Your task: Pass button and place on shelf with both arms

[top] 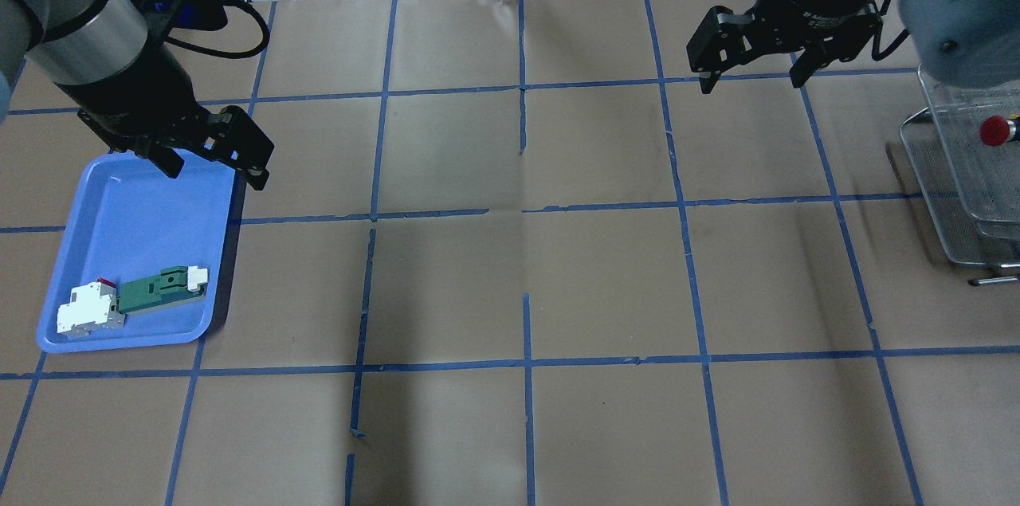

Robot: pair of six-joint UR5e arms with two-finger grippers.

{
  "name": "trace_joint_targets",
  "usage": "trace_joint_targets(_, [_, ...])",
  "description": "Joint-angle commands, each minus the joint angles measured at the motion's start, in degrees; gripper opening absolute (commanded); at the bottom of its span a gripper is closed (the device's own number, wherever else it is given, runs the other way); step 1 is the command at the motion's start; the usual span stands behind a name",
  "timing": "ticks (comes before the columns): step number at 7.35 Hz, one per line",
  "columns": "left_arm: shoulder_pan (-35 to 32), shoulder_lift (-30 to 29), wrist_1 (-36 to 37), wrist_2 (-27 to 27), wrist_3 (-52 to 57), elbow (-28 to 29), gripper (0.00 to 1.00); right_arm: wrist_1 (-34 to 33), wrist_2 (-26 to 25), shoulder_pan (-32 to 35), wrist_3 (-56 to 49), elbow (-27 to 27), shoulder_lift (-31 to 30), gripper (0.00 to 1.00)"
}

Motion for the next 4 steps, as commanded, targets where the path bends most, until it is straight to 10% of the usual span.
trace_joint_targets(1, [-0.1, 0.6, 0.0, -0.1, -0.9, 0.1, 1.00, 1.0, -0.3, 0.1, 2.4, 0.4, 0.1, 1.00])
trace_joint_targets(4, [-0.1, 1.2, -0.1, 0.0, -6.7, 0.0, 1.00, 2.6, -0.8, -1.0, 2.3, 0.4, 0.1, 1.00])
